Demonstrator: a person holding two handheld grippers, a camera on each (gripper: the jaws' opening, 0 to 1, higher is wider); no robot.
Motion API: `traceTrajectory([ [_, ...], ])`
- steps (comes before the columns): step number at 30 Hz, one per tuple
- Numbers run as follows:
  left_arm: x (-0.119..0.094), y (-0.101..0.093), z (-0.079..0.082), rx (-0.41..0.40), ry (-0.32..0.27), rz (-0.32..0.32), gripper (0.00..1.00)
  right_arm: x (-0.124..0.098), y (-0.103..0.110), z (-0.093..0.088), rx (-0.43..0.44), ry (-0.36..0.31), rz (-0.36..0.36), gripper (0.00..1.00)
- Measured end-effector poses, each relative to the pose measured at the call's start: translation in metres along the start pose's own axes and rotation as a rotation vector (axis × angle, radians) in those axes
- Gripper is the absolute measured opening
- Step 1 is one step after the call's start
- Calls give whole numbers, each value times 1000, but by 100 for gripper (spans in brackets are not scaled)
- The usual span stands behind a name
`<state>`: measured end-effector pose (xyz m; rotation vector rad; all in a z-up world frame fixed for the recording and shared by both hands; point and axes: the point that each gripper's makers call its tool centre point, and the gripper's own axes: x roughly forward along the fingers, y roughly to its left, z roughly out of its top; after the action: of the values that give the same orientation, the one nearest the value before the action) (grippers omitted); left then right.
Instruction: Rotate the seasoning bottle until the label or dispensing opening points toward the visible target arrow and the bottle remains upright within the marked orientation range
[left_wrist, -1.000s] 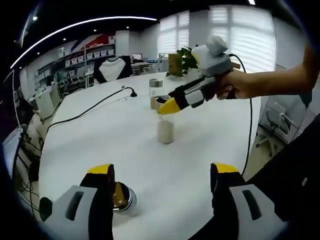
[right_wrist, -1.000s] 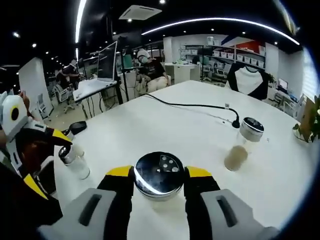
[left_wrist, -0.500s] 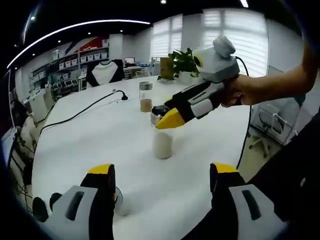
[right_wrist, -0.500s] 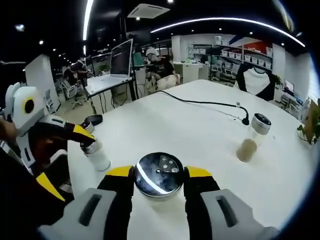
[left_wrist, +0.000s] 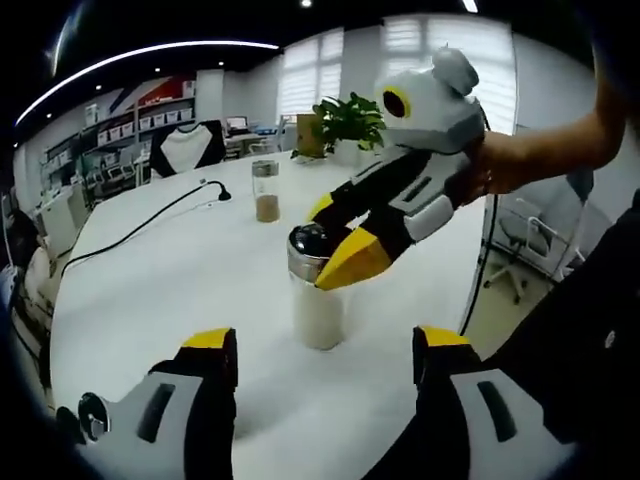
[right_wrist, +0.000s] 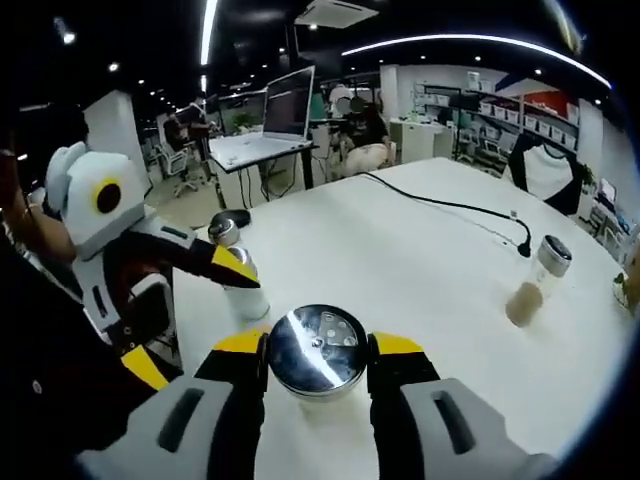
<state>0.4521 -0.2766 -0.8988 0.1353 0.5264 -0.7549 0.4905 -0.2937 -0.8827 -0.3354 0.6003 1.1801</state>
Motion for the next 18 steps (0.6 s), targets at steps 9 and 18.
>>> traceTrajectory([
  [9,11,-11,-13,45,44,-53,73,2,9,0,-98,33,97,36],
  [18,24,-12,-5,88,32,-76,69,3,24,-3,-252,99,277,37],
])
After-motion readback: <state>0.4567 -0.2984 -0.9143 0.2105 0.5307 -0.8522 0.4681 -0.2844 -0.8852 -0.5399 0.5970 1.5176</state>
